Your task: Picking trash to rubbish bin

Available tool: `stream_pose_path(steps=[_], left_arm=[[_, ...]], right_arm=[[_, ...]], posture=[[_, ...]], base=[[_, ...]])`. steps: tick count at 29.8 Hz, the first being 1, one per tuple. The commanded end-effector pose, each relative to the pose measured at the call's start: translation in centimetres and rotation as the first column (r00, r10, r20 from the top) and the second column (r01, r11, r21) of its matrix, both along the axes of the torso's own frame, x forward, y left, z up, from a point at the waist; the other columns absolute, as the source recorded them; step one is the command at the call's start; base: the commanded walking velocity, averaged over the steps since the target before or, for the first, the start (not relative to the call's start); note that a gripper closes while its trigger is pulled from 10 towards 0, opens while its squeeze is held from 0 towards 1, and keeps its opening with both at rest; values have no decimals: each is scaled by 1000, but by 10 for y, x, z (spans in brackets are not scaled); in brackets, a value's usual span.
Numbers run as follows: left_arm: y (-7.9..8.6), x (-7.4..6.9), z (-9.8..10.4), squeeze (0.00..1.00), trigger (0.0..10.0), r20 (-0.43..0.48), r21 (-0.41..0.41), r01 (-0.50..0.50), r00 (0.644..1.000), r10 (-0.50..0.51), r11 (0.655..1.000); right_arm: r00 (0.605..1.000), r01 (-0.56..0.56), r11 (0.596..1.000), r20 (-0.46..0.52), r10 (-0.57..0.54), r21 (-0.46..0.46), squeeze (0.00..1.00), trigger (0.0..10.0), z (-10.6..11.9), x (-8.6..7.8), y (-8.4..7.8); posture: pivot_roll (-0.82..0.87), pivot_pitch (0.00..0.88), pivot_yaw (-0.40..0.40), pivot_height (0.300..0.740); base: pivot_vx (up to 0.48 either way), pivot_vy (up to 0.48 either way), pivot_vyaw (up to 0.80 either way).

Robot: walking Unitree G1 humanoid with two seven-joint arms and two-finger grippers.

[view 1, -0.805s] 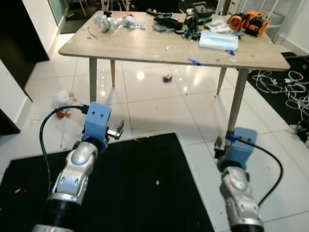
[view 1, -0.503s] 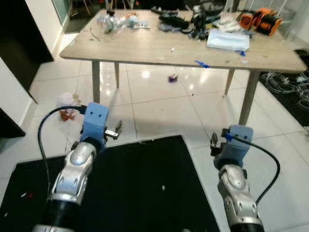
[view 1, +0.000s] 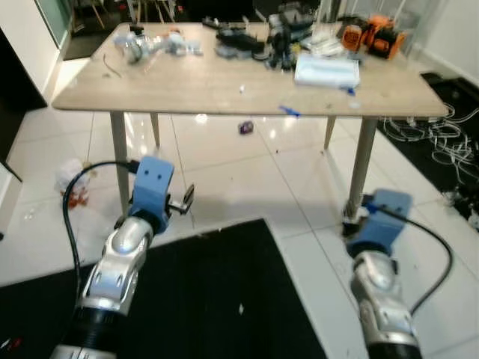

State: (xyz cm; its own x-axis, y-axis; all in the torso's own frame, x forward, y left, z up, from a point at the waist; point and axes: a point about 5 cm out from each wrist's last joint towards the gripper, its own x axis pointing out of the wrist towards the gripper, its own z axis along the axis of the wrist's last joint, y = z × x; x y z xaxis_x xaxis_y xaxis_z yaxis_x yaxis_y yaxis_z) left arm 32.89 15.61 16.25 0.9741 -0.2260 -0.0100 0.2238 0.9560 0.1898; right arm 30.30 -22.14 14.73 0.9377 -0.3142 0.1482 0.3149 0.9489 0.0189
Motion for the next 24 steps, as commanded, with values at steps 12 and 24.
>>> stream_pose_path(steps=[12, 24], left_arm=[[1, -2, -2, 0, 10000, -12, 11, 6, 1000, -6, 1000], [-1, 0, 4, 0, 10000, 6, 10, 19, 1000, -19, 1000]], right_arm=[[999, -19, 1000, 41, 18, 2, 0, 10000, 9, 1, 5], [997, -21, 1000, 78, 22, -13, 0, 10000, 21, 2, 4]], posture=[[-22, 135, 72, 740], [-23, 133, 72, 740]], base=[[369, 0, -209], [369, 0, -248]])
